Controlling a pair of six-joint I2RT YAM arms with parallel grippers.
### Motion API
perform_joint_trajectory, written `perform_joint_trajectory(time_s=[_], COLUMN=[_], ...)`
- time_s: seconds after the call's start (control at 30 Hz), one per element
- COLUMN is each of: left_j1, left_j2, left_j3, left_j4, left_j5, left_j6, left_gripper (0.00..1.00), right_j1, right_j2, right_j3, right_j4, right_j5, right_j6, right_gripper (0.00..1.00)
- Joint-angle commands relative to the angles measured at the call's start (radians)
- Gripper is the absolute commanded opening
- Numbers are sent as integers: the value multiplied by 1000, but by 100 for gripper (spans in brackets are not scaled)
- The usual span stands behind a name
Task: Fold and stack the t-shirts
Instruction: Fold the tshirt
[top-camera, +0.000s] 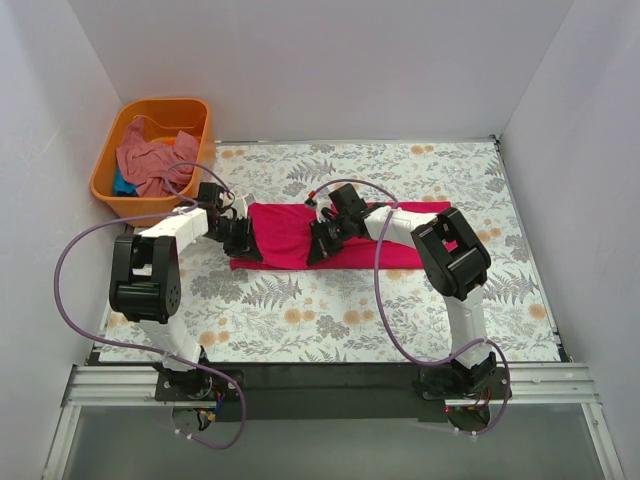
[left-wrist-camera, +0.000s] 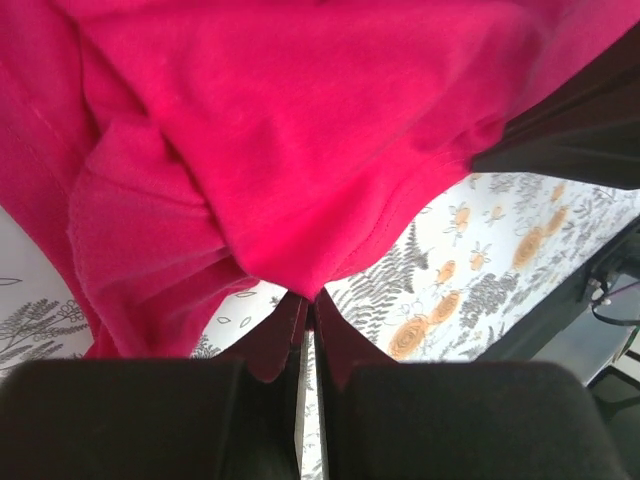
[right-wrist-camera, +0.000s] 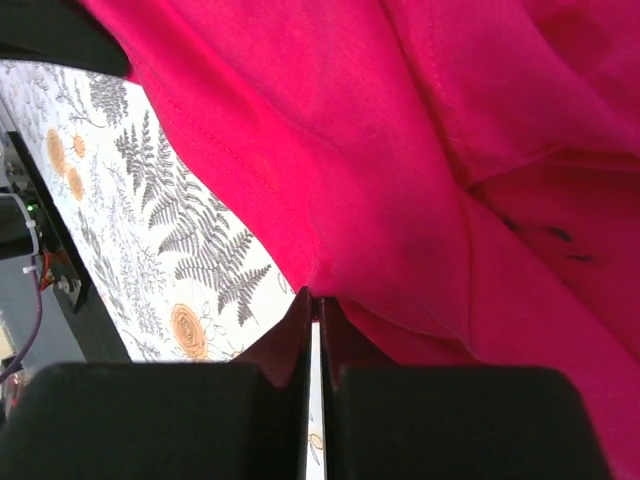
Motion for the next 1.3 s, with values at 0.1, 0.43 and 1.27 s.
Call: perform_joint_trajectory(time_s=[0.1,0.43,1.27], left_j1=[-6,-4,-4], left_j2=[16,194,411], left_j3=[168,457,714], left_j4=[-51,-68,-54], left_j5=[29,10,0], left_j6=[41,47,13], left_gripper=[0,0,0], right_j1=[-9,-87,-148], right_j2=[-45,14,122], right_j3=[87,192,269], right_j4=[4,-13,-16], right_j5=[-58,-101,-129], right_j6=[5,27,56], right_gripper=[1,1,1])
